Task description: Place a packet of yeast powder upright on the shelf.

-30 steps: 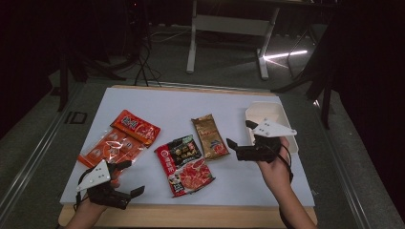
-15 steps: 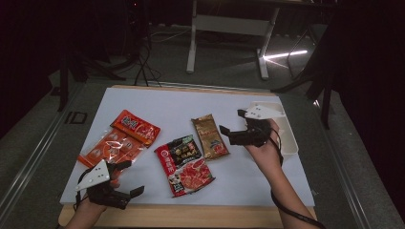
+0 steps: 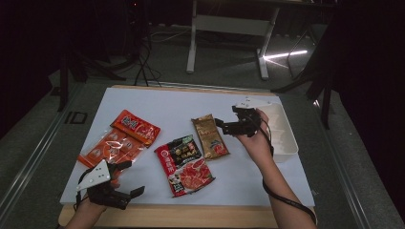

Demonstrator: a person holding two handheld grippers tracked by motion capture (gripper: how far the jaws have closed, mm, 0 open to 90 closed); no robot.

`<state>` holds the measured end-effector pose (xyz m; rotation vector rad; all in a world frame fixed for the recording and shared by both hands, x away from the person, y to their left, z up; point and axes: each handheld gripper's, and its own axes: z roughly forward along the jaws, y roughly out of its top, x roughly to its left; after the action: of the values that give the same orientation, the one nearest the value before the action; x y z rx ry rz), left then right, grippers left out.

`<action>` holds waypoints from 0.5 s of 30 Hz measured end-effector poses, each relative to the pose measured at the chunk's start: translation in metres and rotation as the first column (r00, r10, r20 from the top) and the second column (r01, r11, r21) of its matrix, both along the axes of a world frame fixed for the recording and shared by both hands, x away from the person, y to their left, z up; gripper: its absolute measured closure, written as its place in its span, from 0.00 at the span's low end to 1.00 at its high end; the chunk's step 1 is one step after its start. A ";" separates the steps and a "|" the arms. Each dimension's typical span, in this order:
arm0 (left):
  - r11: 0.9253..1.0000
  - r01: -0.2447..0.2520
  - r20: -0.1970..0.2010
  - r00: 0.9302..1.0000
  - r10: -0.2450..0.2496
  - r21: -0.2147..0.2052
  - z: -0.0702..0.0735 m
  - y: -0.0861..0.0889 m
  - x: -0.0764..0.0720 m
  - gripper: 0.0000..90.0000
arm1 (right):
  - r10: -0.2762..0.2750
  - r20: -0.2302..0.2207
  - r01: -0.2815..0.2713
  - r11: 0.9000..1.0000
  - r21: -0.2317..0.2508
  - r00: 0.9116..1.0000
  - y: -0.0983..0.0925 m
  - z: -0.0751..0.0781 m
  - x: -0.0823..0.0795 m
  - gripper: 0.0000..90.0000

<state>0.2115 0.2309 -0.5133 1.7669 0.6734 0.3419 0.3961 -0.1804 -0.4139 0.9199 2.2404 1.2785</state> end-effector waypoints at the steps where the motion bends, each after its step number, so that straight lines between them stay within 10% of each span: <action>1: 1.000 0.000 -0.001 1.000 0.000 0.001 0.000 0.000 0.000 0.02 | -0.001 -0.014 0.001 1.000 -0.004 1.000 0.001 -0.003 0.003 0.15; 15: 1.000 -0.002 -0.002 1.000 0.002 -0.003 0.000 0.000 0.000 0.02 | -0.039 -0.110 0.037 0.999 -0.017 0.993 0.018 -0.037 0.038 0.22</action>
<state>0.2116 0.2313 -0.5134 1.7637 0.6766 0.3401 0.4343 -0.1621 -0.4509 1.0465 2.3012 1.2206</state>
